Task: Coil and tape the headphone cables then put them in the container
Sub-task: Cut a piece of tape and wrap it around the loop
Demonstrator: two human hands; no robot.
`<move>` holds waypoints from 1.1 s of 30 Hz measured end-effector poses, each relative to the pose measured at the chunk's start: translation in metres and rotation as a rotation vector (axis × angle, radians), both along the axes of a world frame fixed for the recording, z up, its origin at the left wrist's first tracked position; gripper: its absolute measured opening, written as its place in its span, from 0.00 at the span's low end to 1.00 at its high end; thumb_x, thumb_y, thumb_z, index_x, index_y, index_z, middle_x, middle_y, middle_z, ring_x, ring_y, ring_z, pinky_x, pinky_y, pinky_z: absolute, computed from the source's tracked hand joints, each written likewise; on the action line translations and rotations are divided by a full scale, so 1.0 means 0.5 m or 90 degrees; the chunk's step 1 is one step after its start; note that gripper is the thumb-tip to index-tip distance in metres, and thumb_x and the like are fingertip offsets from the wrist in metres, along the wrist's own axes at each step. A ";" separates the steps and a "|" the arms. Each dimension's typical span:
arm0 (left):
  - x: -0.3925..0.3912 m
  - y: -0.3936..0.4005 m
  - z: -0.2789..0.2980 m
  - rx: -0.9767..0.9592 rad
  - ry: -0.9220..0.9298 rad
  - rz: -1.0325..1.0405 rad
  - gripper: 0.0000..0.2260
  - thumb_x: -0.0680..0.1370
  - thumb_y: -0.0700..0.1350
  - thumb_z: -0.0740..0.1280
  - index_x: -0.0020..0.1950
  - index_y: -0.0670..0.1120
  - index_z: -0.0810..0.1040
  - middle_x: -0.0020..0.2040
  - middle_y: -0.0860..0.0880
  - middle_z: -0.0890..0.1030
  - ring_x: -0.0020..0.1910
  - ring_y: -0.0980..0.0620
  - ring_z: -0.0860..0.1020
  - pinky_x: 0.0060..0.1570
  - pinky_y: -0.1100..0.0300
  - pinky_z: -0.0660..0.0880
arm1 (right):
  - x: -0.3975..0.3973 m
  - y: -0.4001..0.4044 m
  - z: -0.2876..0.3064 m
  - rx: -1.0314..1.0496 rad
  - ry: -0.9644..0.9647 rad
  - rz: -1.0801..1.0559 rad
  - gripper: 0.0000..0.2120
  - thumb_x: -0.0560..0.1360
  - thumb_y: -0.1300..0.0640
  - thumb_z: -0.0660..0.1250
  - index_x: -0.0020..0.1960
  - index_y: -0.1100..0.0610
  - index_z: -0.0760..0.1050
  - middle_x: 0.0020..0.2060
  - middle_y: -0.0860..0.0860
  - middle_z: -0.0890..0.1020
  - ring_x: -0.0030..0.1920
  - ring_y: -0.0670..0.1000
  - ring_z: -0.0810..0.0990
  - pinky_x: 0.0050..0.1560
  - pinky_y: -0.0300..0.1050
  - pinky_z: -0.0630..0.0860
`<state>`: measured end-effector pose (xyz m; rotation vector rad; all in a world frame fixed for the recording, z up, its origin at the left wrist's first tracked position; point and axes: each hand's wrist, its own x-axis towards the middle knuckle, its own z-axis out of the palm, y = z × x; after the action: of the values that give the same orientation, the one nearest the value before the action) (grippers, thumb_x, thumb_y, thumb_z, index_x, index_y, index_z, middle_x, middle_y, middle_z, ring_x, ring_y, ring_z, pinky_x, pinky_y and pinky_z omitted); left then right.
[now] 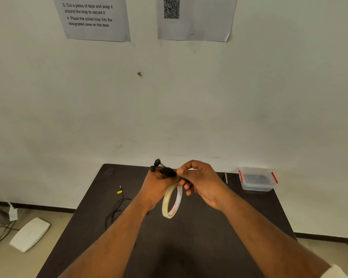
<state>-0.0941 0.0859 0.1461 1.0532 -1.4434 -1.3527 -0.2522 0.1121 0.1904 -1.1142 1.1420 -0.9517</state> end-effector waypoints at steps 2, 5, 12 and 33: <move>0.005 -0.004 -0.006 0.029 -0.028 0.028 0.04 0.72 0.36 0.71 0.45 0.41 0.84 0.42 0.40 0.85 0.44 0.42 0.83 0.48 0.50 0.80 | 0.002 0.004 -0.002 -0.078 0.110 0.023 0.12 0.69 0.62 0.75 0.50 0.61 0.77 0.37 0.60 0.82 0.33 0.50 0.79 0.32 0.42 0.78; 0.004 -0.006 -0.011 0.066 -0.012 0.071 0.06 0.71 0.36 0.72 0.47 0.40 0.84 0.43 0.39 0.85 0.45 0.40 0.83 0.47 0.52 0.79 | 0.000 0.000 -0.007 -0.152 0.215 0.020 0.12 0.69 0.67 0.74 0.50 0.56 0.78 0.41 0.54 0.84 0.37 0.47 0.82 0.37 0.42 0.81; -0.008 0.008 -0.007 0.024 -0.004 0.048 0.08 0.75 0.38 0.71 0.38 0.35 0.83 0.37 0.36 0.83 0.36 0.44 0.78 0.42 0.53 0.74 | -0.006 -0.008 -0.023 -0.341 0.403 -0.012 0.07 0.76 0.59 0.68 0.51 0.54 0.83 0.41 0.45 0.79 0.38 0.45 0.79 0.37 0.39 0.79; -0.027 0.026 -0.049 0.042 0.027 0.042 0.07 0.74 0.37 0.71 0.51 0.43 0.84 0.44 0.47 0.86 0.44 0.57 0.82 0.45 0.68 0.75 | -0.026 -0.042 -0.048 0.276 -0.166 -0.105 0.04 0.78 0.66 0.63 0.48 0.61 0.76 0.30 0.55 0.76 0.23 0.44 0.67 0.19 0.34 0.63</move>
<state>-0.1075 0.0990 0.1216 1.0982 -1.3304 -1.3754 -0.2650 0.0909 0.1665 -0.5376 1.1650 -0.8904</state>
